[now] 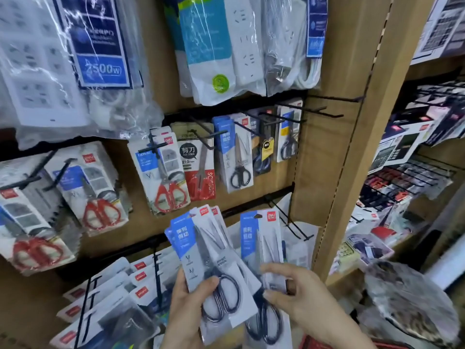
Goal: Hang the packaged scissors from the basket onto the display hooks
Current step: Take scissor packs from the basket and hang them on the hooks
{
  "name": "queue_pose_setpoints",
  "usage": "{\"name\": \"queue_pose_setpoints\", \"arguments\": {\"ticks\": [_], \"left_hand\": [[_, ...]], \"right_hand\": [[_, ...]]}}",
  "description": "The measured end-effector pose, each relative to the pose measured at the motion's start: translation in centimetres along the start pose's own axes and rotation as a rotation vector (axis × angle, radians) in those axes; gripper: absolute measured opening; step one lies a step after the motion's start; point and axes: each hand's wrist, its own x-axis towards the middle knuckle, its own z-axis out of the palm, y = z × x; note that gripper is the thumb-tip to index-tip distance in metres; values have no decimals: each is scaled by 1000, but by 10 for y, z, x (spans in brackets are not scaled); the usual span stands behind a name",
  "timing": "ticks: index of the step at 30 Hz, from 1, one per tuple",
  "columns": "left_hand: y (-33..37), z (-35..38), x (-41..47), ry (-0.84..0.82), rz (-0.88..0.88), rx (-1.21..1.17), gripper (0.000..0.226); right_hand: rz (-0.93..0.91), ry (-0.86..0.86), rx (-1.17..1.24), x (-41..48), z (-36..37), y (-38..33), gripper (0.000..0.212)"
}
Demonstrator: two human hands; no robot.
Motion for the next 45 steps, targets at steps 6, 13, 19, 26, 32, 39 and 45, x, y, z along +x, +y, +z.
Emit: {"name": "queue_pose_setpoints", "arguments": {"ticks": [6,13,19,26,32,39,45], "left_hand": [[1,20,11,14,63,136,72],[3,35,18,-57,181,195,122],[12,52,16,-43,310,443,77],[28,65,15,-59,322,496,58],[35,75,15,-133,330,511,41],[32,78,21,-121,355,617,39],[23,77,28,-111,365,595,35]], "right_hand": [[-68,240,202,27,-45,18,54],[-219,248,575,60,-90,-1,62],[-286,181,576,88,-85,-21,65],[-299,174,457,106,-83,-31,63],[-227,240,467,122,-80,-38,52],[-103,116,528,98,-75,-15,39],[-73,20,571,80,-74,-8,68]]}}
